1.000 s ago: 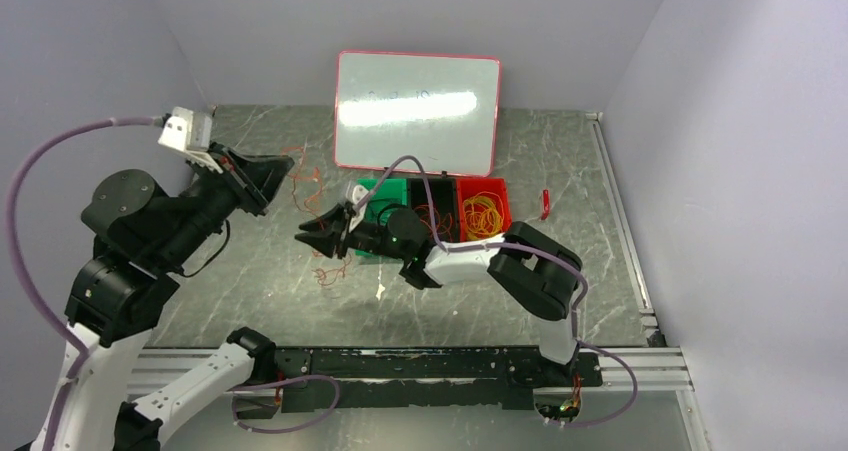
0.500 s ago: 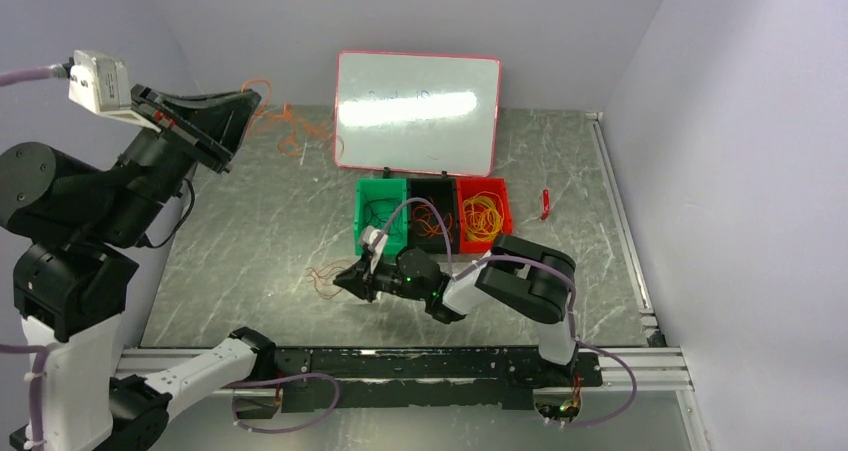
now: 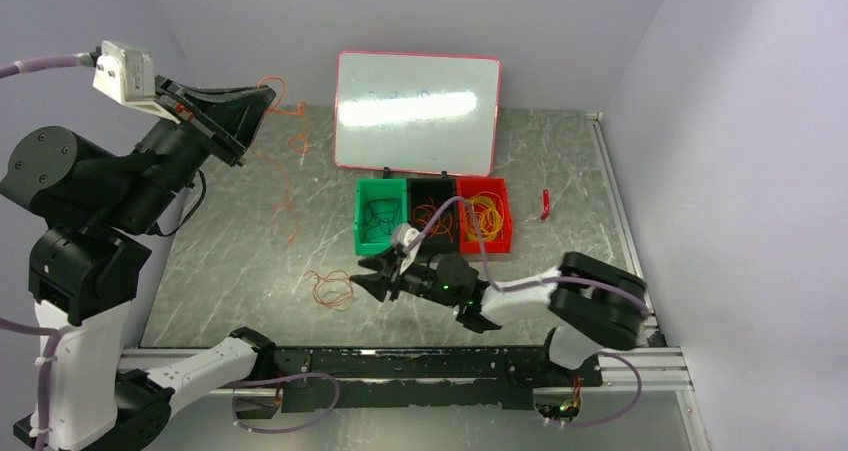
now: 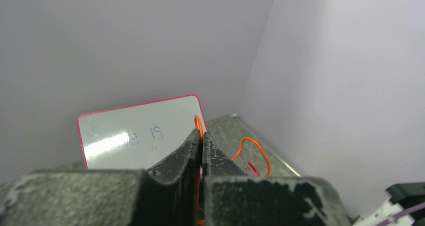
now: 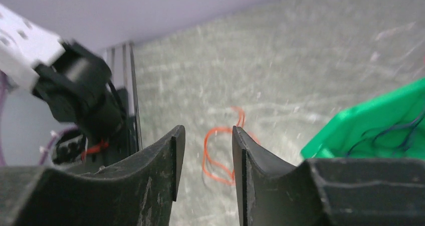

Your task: Untangle the cables

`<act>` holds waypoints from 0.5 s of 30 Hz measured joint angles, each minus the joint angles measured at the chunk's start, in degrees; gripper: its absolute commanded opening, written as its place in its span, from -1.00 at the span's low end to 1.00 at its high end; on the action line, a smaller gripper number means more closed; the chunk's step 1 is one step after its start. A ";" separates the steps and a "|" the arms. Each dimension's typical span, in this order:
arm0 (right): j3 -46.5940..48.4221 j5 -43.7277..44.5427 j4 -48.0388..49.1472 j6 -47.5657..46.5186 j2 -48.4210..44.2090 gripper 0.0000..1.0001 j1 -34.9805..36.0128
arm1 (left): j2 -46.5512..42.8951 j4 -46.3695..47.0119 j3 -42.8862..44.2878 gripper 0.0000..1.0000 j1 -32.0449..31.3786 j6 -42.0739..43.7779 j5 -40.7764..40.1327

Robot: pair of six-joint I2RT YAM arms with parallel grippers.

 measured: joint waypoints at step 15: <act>2.51 12.61 -25.81 -17.27 -34.27 -0.06 0.00 | -2.38 0.04 -11.04 -0.86 0.00 3.21 14.80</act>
